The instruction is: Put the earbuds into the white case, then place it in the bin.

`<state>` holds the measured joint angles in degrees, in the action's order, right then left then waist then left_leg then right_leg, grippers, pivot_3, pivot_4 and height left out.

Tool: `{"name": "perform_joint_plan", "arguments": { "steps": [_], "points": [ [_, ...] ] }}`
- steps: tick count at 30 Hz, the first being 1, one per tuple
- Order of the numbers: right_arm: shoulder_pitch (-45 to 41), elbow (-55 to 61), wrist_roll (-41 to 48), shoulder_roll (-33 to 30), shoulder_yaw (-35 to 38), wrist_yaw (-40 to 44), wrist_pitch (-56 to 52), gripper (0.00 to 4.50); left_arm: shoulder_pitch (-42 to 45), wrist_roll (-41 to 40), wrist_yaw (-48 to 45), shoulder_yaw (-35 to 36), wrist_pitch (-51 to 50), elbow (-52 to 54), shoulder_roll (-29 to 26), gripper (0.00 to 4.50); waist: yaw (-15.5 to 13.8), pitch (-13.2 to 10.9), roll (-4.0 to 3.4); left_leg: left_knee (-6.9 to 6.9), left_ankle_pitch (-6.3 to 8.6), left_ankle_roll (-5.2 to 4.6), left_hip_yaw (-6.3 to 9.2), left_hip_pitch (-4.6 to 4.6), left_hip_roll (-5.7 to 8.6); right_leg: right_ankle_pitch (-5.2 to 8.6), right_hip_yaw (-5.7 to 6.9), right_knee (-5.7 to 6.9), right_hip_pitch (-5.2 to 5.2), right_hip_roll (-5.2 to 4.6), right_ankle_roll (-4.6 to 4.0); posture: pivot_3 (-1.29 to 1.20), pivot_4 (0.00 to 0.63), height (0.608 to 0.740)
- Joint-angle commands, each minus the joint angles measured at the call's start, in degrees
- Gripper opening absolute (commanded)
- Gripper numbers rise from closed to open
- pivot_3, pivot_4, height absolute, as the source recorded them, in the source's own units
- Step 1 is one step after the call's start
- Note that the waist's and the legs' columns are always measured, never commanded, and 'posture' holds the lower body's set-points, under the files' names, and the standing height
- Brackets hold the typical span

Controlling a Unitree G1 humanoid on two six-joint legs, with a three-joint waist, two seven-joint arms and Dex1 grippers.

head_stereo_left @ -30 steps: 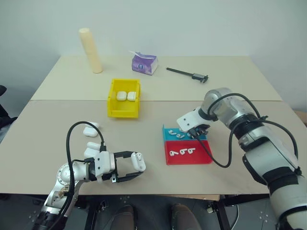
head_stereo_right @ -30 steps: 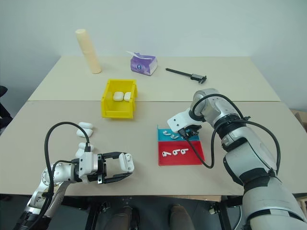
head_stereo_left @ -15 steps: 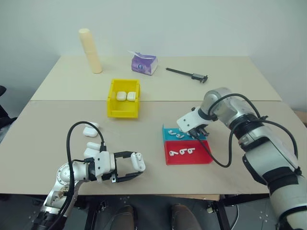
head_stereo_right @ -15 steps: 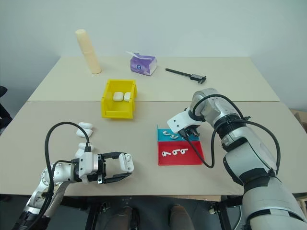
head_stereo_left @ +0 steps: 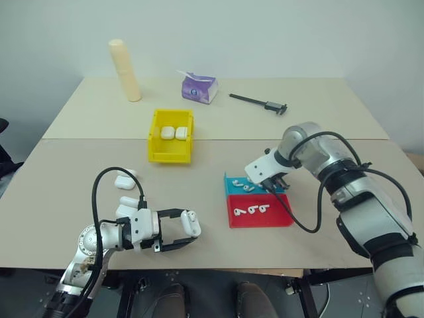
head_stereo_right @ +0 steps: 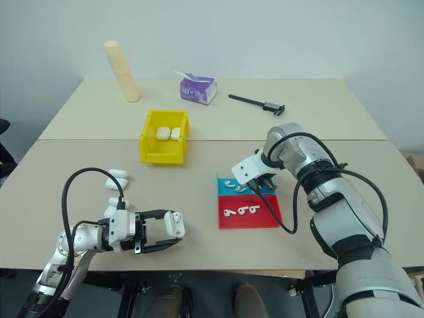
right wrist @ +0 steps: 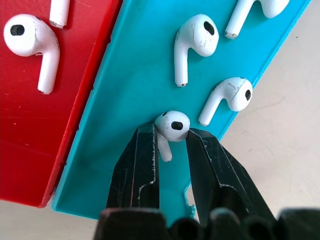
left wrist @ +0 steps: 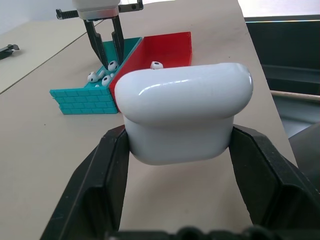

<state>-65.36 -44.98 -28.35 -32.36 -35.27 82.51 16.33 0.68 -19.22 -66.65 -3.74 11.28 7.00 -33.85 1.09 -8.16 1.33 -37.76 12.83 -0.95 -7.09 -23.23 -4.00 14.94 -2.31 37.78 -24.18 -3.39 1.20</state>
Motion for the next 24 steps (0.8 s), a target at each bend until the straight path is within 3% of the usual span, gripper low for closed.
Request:
{"name": "perform_joint_plan", "arguments": {
  "steps": [1, 6, 9, 13, 17, 21, 24],
  "points": [
    [1.8, 5.5, 2.6, -1.7, 2.9, 1.5, -2.6, 0.64, 2.0, -1.6, -0.1, 0.3, 0.1, 1.5, 0.0, 2.75, -0.1, 0.0, 0.0, 0.0, 0.0, 0.0, 0.01, -0.01, 0.0, 0.0, 0.01, 0.0, 0.0, 0.0, 0.0, 0.0, 0.15, 0.74],
    [3.8, 20.2, 11.7, -6.1, 12.8, 4.3, -14.0, 0.64, 6.6, -6.8, 1.8, 2.3, -3.8, 4.8, 1.3, 2.75, -0.3, 0.0, -0.02, -0.01, 0.0, 0.0, 0.01, -0.17, 0.01, 0.0, 0.0, 0.0, -0.12, -0.02, 0.01, 0.0, 0.15, 0.74],
    [7.5, 33.8, 22.8, -9.9, 22.6, 6.1, -25.6, 0.64, 10.2, -10.9, 2.3, 2.7, -7.4, 7.4, 1.9, 2.75, -0.6, 0.0, -0.02, -0.01, 0.0, 0.0, 0.11, -0.25, 0.01, 0.0, 0.05, -0.06, -0.11, -0.02, 0.01, 0.0, 0.15, 0.74],
    [13.8, 49.8, 35.8, -12.8, 35.4, 2.5, -40.6, 0.64, 14.1, -14.2, 2.2, 2.4, -11.6, 9.5, 2.2, 2.75, -0.9, 0.0, -0.01, -0.01, 0.01, 0.0, 0.22, -0.24, 0.01, -0.01, 0.13, -0.16, 0.01, -0.02, 0.03, 0.0, 0.15, 0.74],
    [18.5, 62.6, 51.5, -10.3, 48.1, -5.6, -56.1, 0.64, 17.0, -17.2, 2.2, 1.6, -15.6, 10.6, 3.5, 2.75, -0.6, 0.0, -0.01, -0.02, 0.0, 0.0, 0.34, -0.16, 0.03, -0.03, 0.04, -0.09, 0.01, 0.0, 0.05, 0.0, 0.15, 0.74],
    [23.0, 71.6, 73.6, -2.8, 60.6, -17.1, -67.0, 0.64, 19.6, -19.1, 0.4, 0.7, -16.9, 10.1, 5.7, 2.75, -0.2, 0.0, 0.02, -0.01, 0.0, 0.0, 0.54, -0.08, 0.03, -0.03, 0.02, -0.12, 0.12, 0.05, 0.06, 0.0, 0.15, 0.74],
    [27.6, 76.7, 82.5, 0.5, 61.9, -23.7, -69.4, 0.64, 21.2, -18.5, -0.5, -0.4, -17.6, 9.2, 6.2, 2.75, -0.3, 0.0, 0.01, -0.01, 0.0, 0.0, 0.56, -0.08, 0.06, -0.03, 0.0, -0.13, 0.14, 0.06, 0.07, 0.0, 0.15, 0.74]
  ]
}}
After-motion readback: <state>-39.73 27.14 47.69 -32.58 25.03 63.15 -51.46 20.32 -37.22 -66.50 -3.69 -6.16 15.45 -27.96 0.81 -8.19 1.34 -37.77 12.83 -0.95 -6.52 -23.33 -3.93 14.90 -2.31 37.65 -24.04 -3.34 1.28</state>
